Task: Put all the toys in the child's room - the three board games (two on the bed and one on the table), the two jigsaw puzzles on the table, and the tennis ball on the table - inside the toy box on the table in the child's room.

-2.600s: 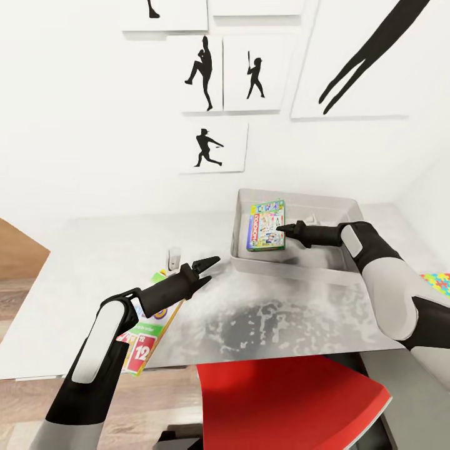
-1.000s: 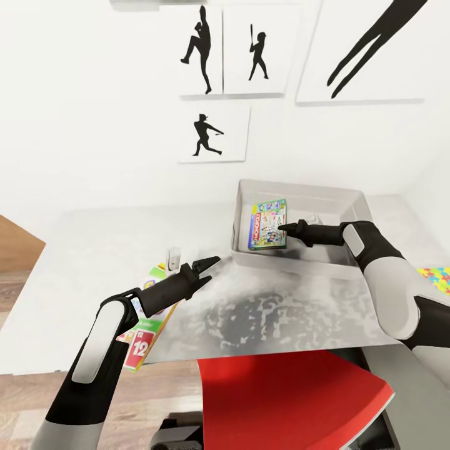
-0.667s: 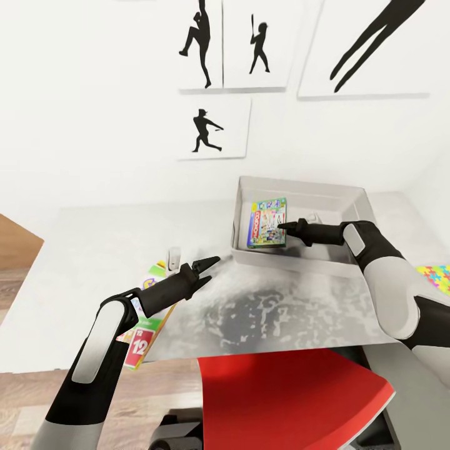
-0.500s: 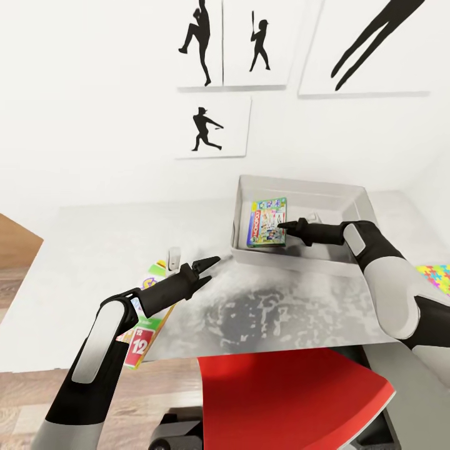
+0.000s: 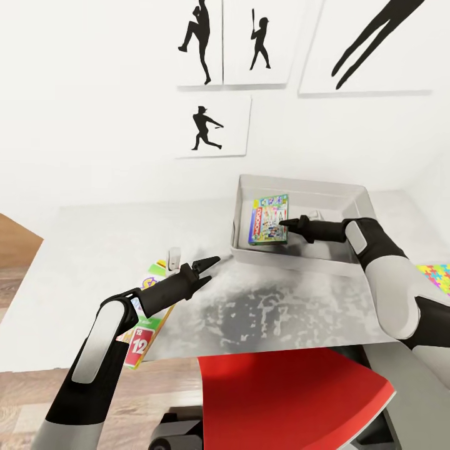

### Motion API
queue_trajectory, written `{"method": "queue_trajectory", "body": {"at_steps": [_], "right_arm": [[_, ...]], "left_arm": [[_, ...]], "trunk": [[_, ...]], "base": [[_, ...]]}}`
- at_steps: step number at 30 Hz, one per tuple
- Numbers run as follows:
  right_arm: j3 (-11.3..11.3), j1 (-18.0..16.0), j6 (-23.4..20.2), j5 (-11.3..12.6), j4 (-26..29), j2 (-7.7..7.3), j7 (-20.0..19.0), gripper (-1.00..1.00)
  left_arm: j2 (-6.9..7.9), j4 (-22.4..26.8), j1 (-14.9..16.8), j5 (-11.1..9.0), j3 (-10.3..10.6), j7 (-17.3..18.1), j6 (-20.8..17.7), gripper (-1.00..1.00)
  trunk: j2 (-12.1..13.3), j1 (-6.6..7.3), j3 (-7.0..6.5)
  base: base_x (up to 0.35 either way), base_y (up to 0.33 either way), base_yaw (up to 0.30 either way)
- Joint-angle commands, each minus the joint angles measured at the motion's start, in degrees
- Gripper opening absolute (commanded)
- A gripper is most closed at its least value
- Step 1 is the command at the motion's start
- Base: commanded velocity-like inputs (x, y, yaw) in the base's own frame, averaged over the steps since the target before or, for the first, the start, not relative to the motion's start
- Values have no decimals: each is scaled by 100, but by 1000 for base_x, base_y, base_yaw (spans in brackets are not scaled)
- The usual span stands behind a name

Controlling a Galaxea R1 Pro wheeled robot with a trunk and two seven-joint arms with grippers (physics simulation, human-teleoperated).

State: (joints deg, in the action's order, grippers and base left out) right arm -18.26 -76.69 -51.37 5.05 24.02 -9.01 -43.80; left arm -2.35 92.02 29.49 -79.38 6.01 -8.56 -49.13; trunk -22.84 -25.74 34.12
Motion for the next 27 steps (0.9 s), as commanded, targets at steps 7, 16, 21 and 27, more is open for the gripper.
{"method": "queue_trajectory", "body": {"at_steps": [7, 16, 21, 27], "right_arm": [[-3, -4, 48, -118, 27, 8, 20, -100], [-3, -4, 48, -118, 39, 4, 14, -100], [-3, -4, 48, -118, 41, -1, 13, -100], [-3, 0, 48, -118, 41, 5, 12, -100]], "left_arm": [[-3, 8, 4, -60, -3, -59, -17, 100], [-3, 9, 4, -60, -3, -59, -17, 100], [-3, 7, 4, -60, -3, -59, -17, 100], [-3, 7, 4, -60, -3, -59, -17, 100]], "trunk": [[-8, -4, 9], [-8, -4, 9], [-8, -4, 9], [-8, -4, 9]], "base": [[0, 0, 0], [0, 0, 0], [0, 0, 0], [0, 0, 0]]}}
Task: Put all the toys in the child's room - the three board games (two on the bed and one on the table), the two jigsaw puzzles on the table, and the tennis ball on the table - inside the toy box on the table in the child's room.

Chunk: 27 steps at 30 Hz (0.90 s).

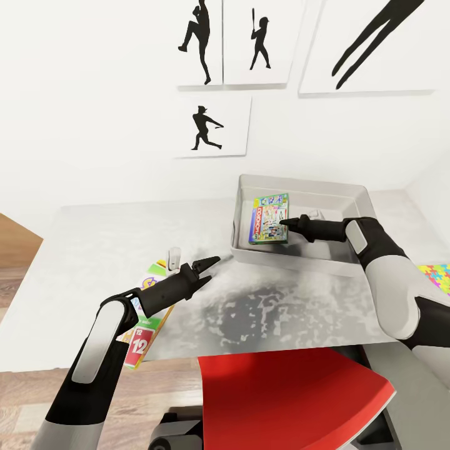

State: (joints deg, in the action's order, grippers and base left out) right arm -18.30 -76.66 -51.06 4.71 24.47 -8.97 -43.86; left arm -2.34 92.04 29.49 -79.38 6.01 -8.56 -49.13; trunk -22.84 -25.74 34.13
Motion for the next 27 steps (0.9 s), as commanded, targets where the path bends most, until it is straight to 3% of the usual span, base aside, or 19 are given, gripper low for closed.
{"method": "queue_trajectory", "body": {"at_steps": [1, 27], "right_arm": [[2, -1, 15, -84, -4, 4, 18, -100], [10, 2, 0, -92, -12, 66, 26, -100]], "left_arm": [[-3, 5, 4, -60, -3, -58, -17, 100], [-3, 6, 4, -60, -3, -58, -17, 100]], "trunk": [[-8, -4, 8], [-8, -4, 8]], "base": [[0, 0, 0], [0, 0, 0]]}}
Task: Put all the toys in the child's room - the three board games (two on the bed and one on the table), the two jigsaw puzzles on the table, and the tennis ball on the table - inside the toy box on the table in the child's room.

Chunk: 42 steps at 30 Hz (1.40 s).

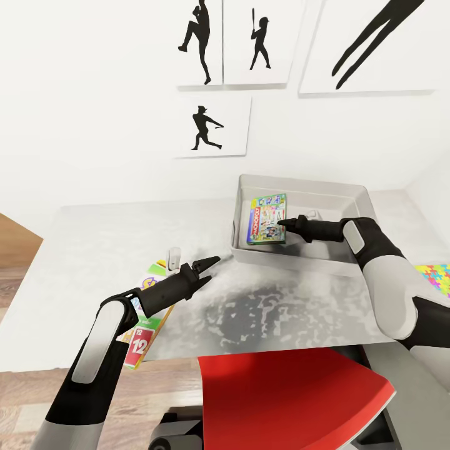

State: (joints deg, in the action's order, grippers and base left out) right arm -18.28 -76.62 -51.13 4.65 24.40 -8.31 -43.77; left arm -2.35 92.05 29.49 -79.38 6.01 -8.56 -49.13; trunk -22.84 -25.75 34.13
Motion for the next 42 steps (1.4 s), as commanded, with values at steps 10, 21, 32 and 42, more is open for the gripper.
{"method": "queue_trajectory", "body": {"at_steps": [10, 21, 32, 42], "right_arm": [[9, -2, 7, -95, -6, 5, 18, -100], [14, -3, 6, -99, -6, 4, 20, 100], [17, -8, 7, -101, -6, -11, 18, 100], [17, -10, 7, -98, -4, -18, 18, 100]], "left_arm": [[-3, 3, 4, -60, -3, -58, -17, 100], [-3, 6, 6, -60, -3, -58, -17, 100], [-3, 3, 5, -60, -3, -58, -17, 100], [-3, 5, 4, -60, -3, -58, -17, 100]], "trunk": [[-8, -4, 8], [-8, -4, 8], [-8, -4, 8], [-8, -4, 8]], "base": [[0, 0, 0], [0, 0, 0], [0, 0, 0], [0, 0, 0]]}}
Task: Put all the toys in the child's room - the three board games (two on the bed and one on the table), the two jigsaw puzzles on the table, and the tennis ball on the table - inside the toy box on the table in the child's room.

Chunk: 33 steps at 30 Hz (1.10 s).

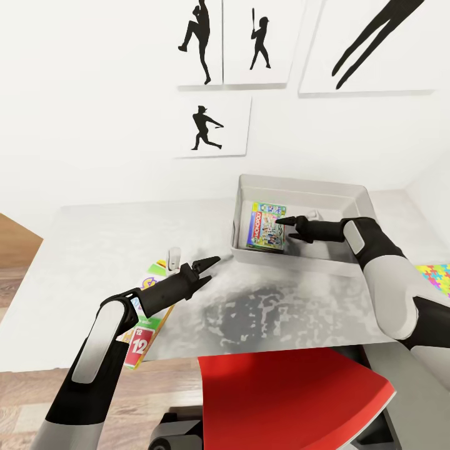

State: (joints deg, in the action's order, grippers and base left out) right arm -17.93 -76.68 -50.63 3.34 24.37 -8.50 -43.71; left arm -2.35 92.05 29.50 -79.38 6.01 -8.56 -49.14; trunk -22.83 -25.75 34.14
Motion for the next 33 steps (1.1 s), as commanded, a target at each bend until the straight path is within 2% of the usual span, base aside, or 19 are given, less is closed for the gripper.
{"method": "queue_trajectory", "body": {"at_steps": [1, 9, 17, 21, 22, 24, 25, 26, 27, 29, 30, 31, 32, 33], "right_arm": [[-18, -4, -43, 33, 0, -2, 12, 100], [-18, -10, -45, 34, 63, -20, 12, 100], [-1, 30, -208, 40, 618, -38, 12, 100], [10, 113, -663, 33, 1355, -45, 15, 100], [10, 113, -663, 33, 1355, -45, 15, 100], [8, 290, -868, 31, 1992, -47, 15, 100], [8, 290, -868, 31, 1992, -47, 15, 100], [2, 427, -935, 35, 2350, -49, 14, 100], [2, 427, -935, 35, 2350, -49, 14, 100], [-16, 771, -937, 43, 3114, -46, 13, 100], [-16, 771, -937, 43, 3114, -46, 13, 100], [-23, 960, -937, 47, 3509, -44, 13, 100], [-23, 960, -937, 47, 3509, -44, 13, 100], [-29, 1148, -937, 50, 3900, -40, 13, 100]], "left_arm": [[-3, 5, 5, -60, -3, -58, -17, 100], [-3, 4, 4, -60, -3, -58, -17, 100], [-3, 4, 4, -60, -3, -62, -17, 100], [-3, 2, 4, -60, -3, -68, -14, 100], [-3, 2, 4, -60, -3, -68, -14, 100], [-3, 0, 3, -60, -3, -69, -12, 100], [-3, 0, 3, -60, -3, -69, -12, 100], [-3, 0, 3, -60, -3, -71, -11, 100], [-3, 0, 3, -60, -3, -71, -11, 100], [-3, -1, 3, -57, -3, -69, -10, 100], [-3, -1, 3, -57, -3, -69, -10, 100], [-1, -2, 3, -56, -3, -69, -8, 100], [-1, -2, 3, -56, -3, -69, -8, 100], [-1, -2, 3, -55, -3, -68, -6, 100]], "trunk": [[-9, -3, 8], [-9, -3, 8], [-9, -3, 8], [-9, -3, 8], [-9, -3, 8], [-9, -3, 8], [-9, -3, 8], [-9, -3, 8], [-9, -3, 8], [-9, -3, 8], [-9, -3, 8], [-9, -3, 8], [-9, -3, 8], [-9, -3, 8]], "base": [[0, 0, 0], [0, 0, 0], [0, 0, 0], [0, 0, 0], [0, 0, 0], [0, 0, 0], [0, 0, 0], [0, 0, 0], [0, 0, 0], [0, 0, 0], [0, 0, 0], [0, 0, 0], [0, 0, 0], [0, 0, 0]]}}
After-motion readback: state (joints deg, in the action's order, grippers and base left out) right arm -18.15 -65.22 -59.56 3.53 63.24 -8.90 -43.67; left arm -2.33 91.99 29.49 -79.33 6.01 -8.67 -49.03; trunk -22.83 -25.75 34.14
